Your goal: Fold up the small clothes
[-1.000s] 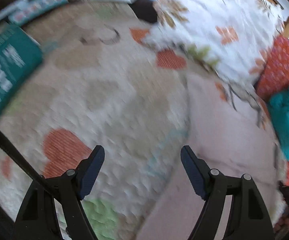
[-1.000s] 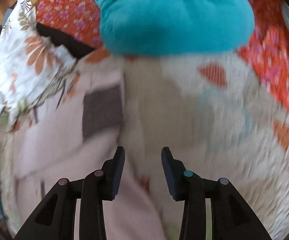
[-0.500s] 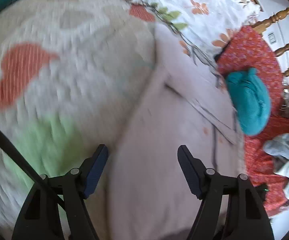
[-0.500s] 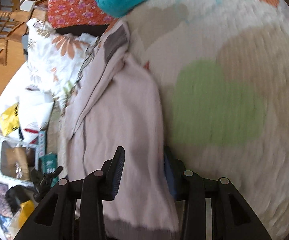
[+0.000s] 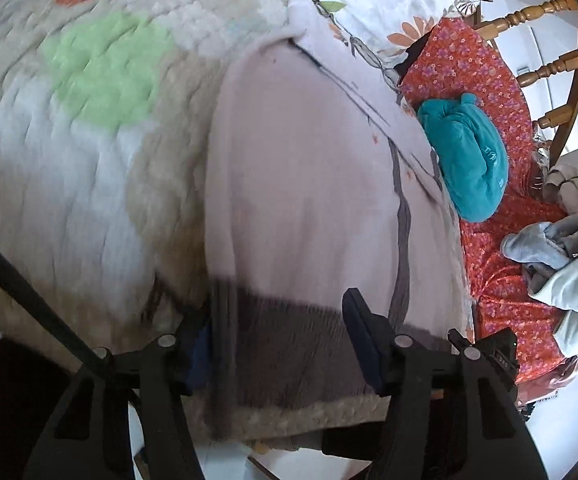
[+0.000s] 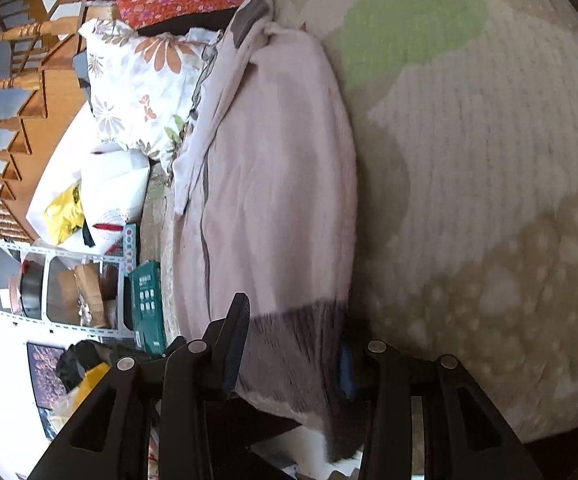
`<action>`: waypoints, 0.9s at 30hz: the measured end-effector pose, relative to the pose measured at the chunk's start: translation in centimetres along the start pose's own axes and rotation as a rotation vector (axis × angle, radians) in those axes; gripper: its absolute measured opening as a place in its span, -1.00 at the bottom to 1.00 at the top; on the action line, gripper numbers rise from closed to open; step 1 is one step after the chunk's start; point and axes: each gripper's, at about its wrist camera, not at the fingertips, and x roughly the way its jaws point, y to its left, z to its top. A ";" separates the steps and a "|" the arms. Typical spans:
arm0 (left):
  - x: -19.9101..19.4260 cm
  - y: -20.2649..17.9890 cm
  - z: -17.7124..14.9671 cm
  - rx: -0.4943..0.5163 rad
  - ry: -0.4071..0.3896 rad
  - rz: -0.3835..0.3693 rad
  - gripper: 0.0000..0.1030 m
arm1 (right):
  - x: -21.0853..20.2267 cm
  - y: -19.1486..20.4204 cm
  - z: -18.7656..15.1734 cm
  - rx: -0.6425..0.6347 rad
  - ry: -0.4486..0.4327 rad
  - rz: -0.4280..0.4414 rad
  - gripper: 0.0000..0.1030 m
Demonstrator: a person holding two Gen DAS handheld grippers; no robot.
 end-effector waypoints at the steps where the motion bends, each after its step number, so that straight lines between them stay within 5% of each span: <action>1: -0.1 0.0 -0.3 -0.001 -0.002 -0.001 0.13 | 0.0 0.1 -0.4 -0.009 0.000 -0.007 -0.19; 5: -0.1 -0.1 -0.8 0.002 -0.011 0.018 0.06 | 0.2 0.7 -2.0 -0.037 -0.001 -0.039 -0.19; 7: 0.0 -0.3 -0.9 0.013 -0.019 0.078 -0.28 | 0.5 1.1 -2.6 -0.064 0.002 -0.075 -0.40; 9: 0.0 -0.3 -0.9 0.029 -0.016 0.171 -0.86 | 1.0 1.9 -3.2 -0.107 -0.007 -0.159 -0.82; 13: -2.1 0.4 -0.1 -0.019 -0.038 0.133 -0.89 | 1.1 3.2 -3.2 -0.148 -0.011 -0.220 -0.85; 21: -8.4 -1.5 -3.8 0.068 -0.094 0.123 -0.94 | -3.0 4.9 -7.1 -0.223 0.060 -0.144 -0.90; 27: -8.2 -1.1 -3.7 0.053 -0.100 0.146 -0.94 | -3.3 4.6 -8.4 -0.231 0.095 -0.132 -0.91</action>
